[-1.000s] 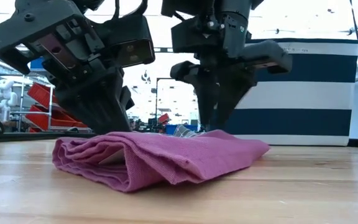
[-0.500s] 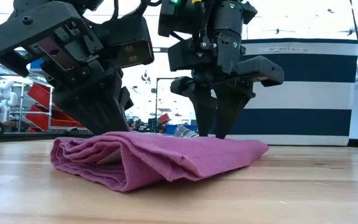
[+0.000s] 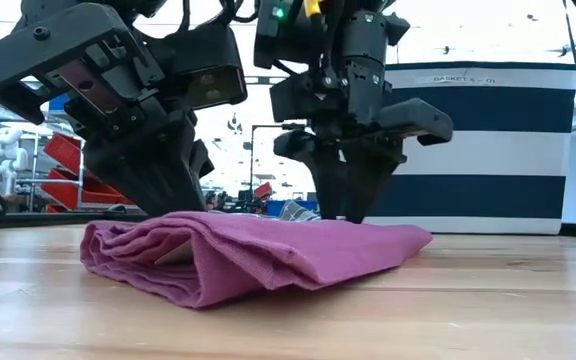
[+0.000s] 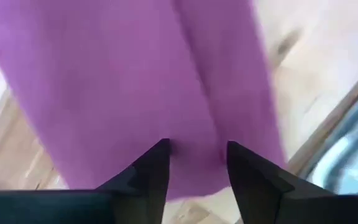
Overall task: Fold towel
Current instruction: Fold the pink towel
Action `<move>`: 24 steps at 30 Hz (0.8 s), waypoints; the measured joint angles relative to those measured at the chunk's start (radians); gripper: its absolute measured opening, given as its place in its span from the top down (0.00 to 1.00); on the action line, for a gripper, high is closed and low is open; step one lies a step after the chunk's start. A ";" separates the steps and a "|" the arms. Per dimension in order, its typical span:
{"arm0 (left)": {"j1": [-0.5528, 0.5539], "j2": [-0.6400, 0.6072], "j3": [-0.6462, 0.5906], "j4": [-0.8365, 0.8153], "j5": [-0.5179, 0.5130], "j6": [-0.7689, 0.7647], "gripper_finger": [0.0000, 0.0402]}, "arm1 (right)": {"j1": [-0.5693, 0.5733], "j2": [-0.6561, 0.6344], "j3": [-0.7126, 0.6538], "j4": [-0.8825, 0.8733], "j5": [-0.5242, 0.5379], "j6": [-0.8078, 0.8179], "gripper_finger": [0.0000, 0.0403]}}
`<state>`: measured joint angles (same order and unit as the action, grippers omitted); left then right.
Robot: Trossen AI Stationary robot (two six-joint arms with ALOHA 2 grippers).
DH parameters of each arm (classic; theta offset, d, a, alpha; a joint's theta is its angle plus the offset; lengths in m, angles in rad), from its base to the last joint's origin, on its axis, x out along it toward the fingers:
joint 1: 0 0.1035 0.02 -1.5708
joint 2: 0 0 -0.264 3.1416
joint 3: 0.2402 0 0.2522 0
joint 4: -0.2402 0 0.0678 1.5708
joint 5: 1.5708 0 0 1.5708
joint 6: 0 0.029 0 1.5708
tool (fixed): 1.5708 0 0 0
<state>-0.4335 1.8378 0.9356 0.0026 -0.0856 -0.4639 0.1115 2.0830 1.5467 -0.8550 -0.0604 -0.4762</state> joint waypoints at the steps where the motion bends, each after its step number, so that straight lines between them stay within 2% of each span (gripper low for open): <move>1: 0.000 0.000 0.000 -0.002 0.000 0.000 1.00 | 0.001 0.008 0.000 -0.002 -0.008 -0.002 0.67; 4: 0.000 0.000 0.000 -0.004 0.000 0.001 1.00 | 0.006 0.030 0.000 -0.002 -0.042 -0.003 0.74; 12: 0.000 0.000 0.000 -0.010 -0.001 -0.001 1.00 | 0.008 0.037 0.000 -0.015 -0.043 -0.005 0.84; 24: 0.001 0.000 0.000 -0.017 -0.004 -0.002 1.00 | 0.008 0.028 0.000 -0.053 -0.040 0.009 0.83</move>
<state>-0.4328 1.8378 0.9356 -0.0143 -0.0898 -0.4656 0.1197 2.1105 1.5466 -0.9076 -0.1008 -0.4674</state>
